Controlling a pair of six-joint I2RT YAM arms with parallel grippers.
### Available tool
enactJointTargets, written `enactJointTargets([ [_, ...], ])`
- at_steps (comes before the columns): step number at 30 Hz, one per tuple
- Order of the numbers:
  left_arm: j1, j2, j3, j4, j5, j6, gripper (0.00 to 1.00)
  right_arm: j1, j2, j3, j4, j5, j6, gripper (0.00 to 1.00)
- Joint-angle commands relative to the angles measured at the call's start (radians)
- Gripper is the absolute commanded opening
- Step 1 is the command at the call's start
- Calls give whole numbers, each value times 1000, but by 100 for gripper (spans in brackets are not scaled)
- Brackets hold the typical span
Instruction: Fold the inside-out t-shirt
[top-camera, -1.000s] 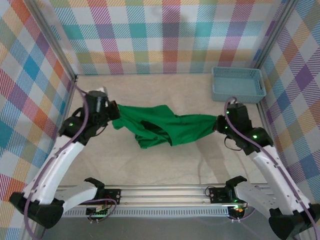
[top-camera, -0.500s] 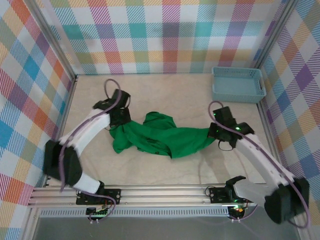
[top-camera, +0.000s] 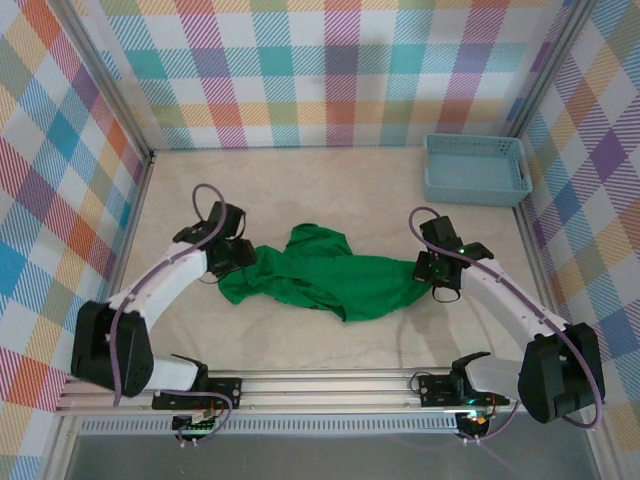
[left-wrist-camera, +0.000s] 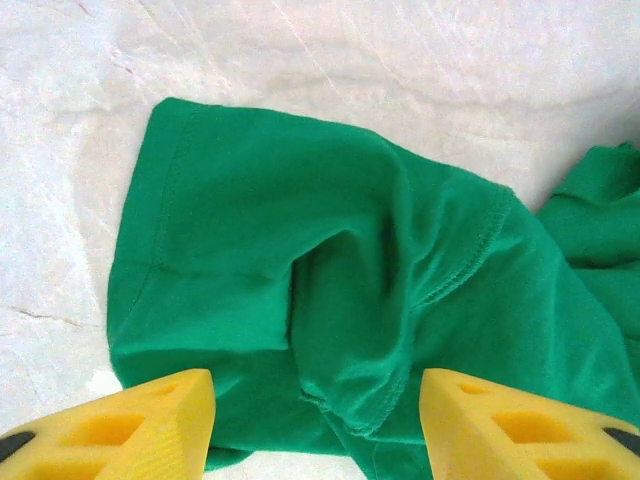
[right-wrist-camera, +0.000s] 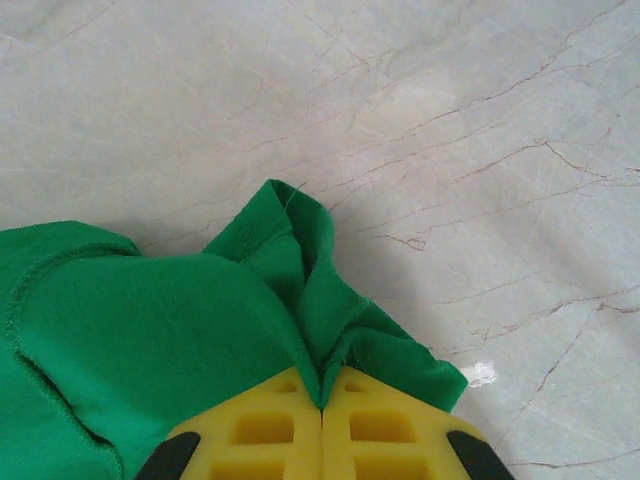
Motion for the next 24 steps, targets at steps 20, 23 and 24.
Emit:
enactJointTargets([
  [20,78,62,3,186,227,5,0,-32,-148,103,-64,-5,-49,0],
  [23,76,-92,80,103,168,14,0,-38,-201,197,-115,-4,-73,0],
  [24,78,-146,112,68,143,15,0,-38,-215,238,-132,-6,-81,0],
])
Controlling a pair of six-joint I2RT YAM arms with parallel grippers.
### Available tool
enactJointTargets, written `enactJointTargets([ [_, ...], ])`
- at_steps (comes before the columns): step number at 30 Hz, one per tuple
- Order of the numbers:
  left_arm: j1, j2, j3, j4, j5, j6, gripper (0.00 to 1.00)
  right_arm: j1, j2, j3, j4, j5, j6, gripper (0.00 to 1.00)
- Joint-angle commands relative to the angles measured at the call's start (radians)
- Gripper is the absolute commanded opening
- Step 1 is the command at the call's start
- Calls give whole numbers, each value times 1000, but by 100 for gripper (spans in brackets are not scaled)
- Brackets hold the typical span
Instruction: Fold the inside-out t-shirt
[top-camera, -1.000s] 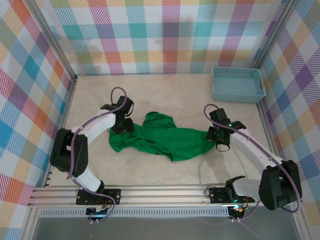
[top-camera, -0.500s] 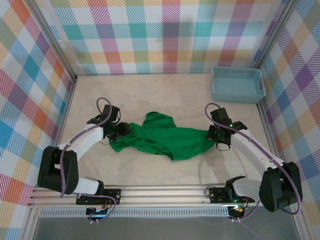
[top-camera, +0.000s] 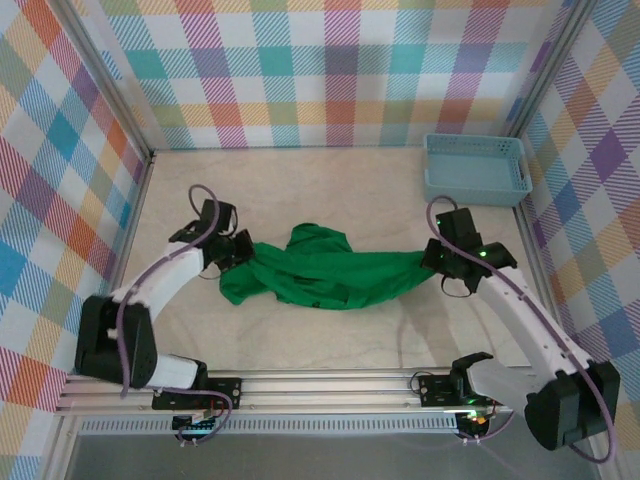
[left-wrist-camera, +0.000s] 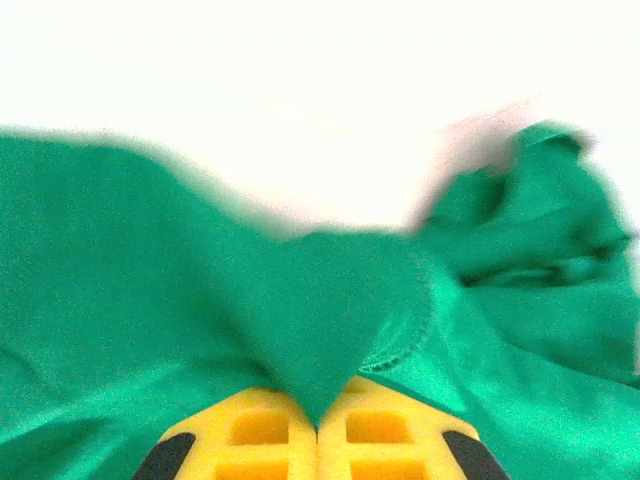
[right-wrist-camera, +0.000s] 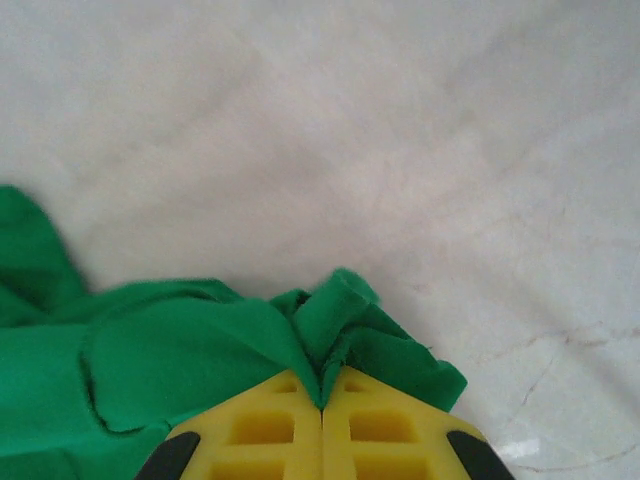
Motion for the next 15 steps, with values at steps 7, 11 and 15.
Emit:
enactJointTargets([
  [7,15,-402,375,-241,-142,32,0,-12,-108,415,-168,-20,-109,0],
  [11,15,-470,511,-300,-172,58,0,-12,-154,556,-188,-51,-166,0],
  [15,15,-553,621,-336,-162,94,0,-12,-229,623,-165,-140,-214,0],
])
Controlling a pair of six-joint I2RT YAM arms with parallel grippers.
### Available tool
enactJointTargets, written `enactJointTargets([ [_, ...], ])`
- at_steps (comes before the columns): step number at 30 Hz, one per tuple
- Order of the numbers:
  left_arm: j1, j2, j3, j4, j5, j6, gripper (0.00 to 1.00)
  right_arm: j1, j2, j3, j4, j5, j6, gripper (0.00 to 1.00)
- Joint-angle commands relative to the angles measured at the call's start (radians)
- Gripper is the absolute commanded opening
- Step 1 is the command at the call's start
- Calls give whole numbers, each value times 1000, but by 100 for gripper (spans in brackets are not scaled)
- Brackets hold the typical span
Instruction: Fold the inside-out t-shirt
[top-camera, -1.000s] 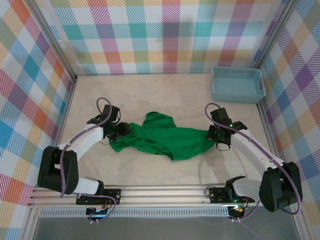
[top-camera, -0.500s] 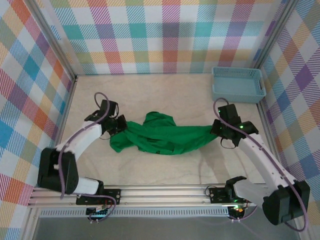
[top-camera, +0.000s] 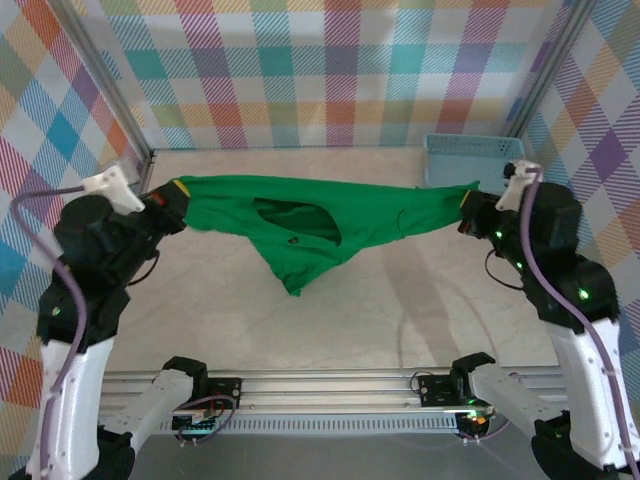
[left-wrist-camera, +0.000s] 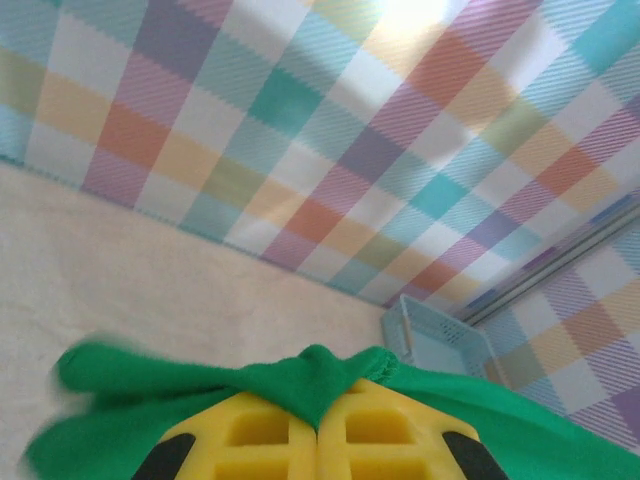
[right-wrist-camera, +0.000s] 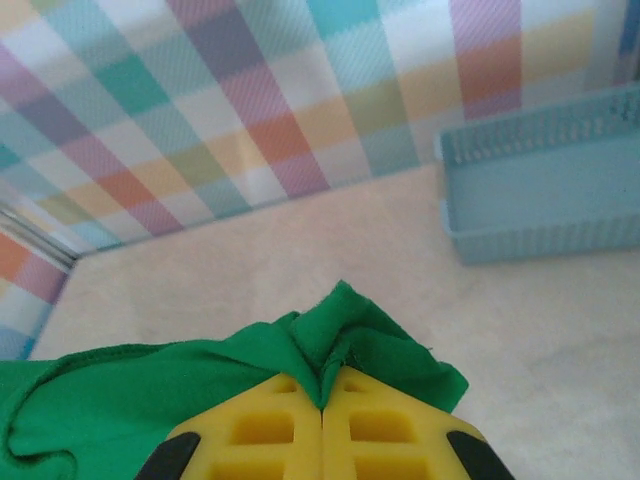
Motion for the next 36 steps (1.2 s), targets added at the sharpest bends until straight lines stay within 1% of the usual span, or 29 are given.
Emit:
enactJointTargets([
  [1,15,-60,91,-83,-20,57,0,-9,-64,65,-18,-99,-70,0],
  [4,15,-116,155,-105,-9,70,0,-9,-126,103,16,-190,-61,0],
  [7,15,-153,187,-101,7,69,0,-10,-179,125,61,-230,-53,0],
  [10,15,-142,213,-95,47,58,0,-10,-192,161,77,-278,-53,0],
  [12,15,-114,225,-103,46,51,0,-10,-182,180,74,-286,-43,0],
  [15,15,-65,212,-127,-1,40,0,-10,-143,154,86,-257,-27,0],
  [19,15,39,131,-126,-126,55,0,-10,-19,82,62,-136,-6,0],
  [21,15,123,112,-144,-222,58,0,-10,55,31,67,-72,8,0],
  [24,17,270,68,-119,-286,74,0,-9,170,-67,147,-46,9,0],
  [25,22,311,57,-104,-275,74,0,-10,213,-84,174,-55,4,0],
  [26,27,339,52,-86,-240,74,0,-9,247,-95,197,-68,-6,0],
  [29,39,357,54,-47,-184,70,0,-11,286,-91,232,-86,-23,0],
  [33,45,317,98,-35,-140,72,0,-13,268,-43,224,-113,-45,0],
  [36,46,246,108,-28,-121,76,0,-14,218,-18,215,-140,-59,0],
])
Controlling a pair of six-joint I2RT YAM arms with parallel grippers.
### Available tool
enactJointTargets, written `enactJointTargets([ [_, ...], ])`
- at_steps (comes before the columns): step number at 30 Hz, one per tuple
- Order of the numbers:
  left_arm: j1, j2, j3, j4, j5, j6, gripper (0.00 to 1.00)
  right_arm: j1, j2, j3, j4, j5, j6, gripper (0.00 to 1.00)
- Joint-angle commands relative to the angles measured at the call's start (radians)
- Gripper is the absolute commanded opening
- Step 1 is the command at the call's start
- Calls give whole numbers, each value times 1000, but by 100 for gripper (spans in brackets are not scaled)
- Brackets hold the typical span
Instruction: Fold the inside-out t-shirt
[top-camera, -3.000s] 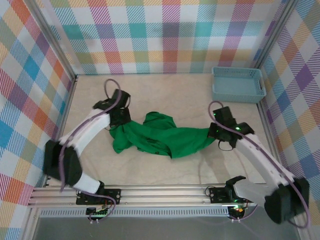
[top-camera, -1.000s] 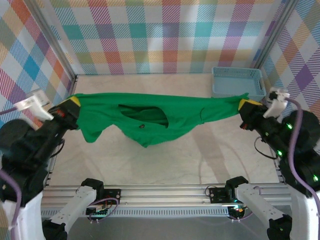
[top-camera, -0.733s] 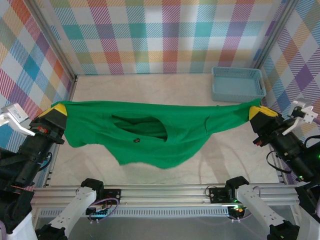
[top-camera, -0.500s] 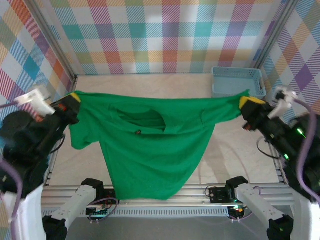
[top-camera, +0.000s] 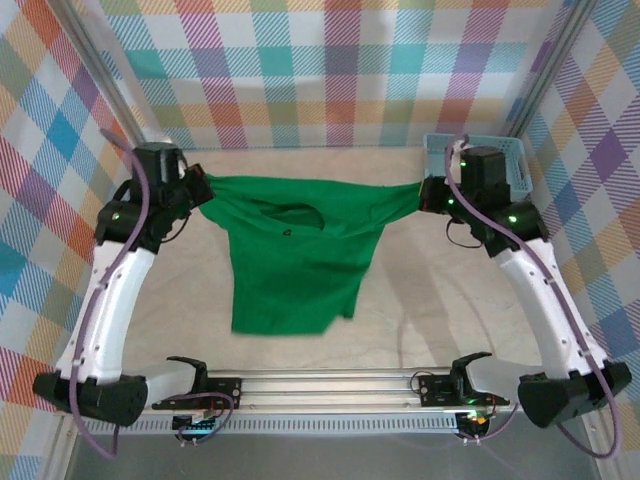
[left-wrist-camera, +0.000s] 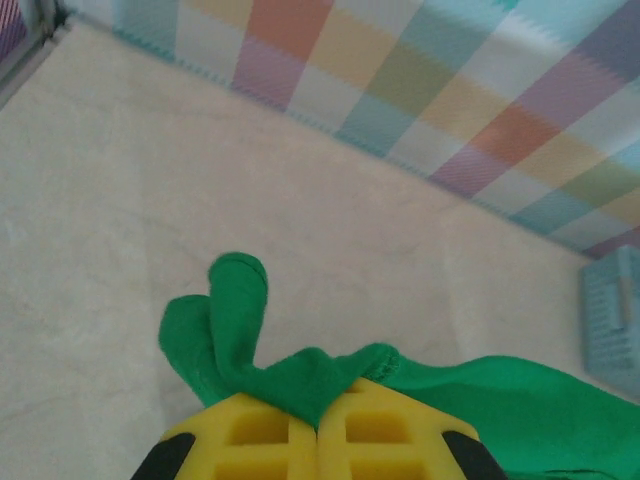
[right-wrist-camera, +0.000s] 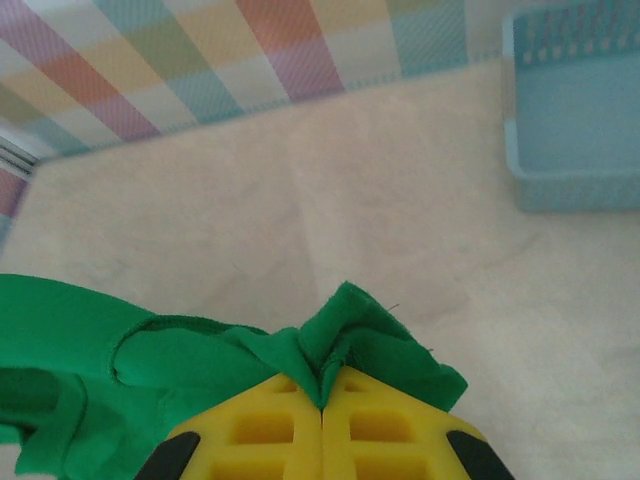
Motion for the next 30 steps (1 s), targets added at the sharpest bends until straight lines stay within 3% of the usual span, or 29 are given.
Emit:
enactJointTargets([
  [1,20,-131,64,58,31,25,0,-7,-98,74,43,-34,-34,0],
  [10,18,-390,67,58,158,42,0,-7,-348,132,-4,-165,-47,0],
  [16,19,-470,130,70,301,19,0,-7,-470,199,-25,-240,-26,0],
  [21,19,-428,136,80,308,-12,0,-6,-461,209,-40,-107,-27,0],
  [30,19,-148,-46,133,276,-43,0,-7,-245,40,37,84,-25,0],
])
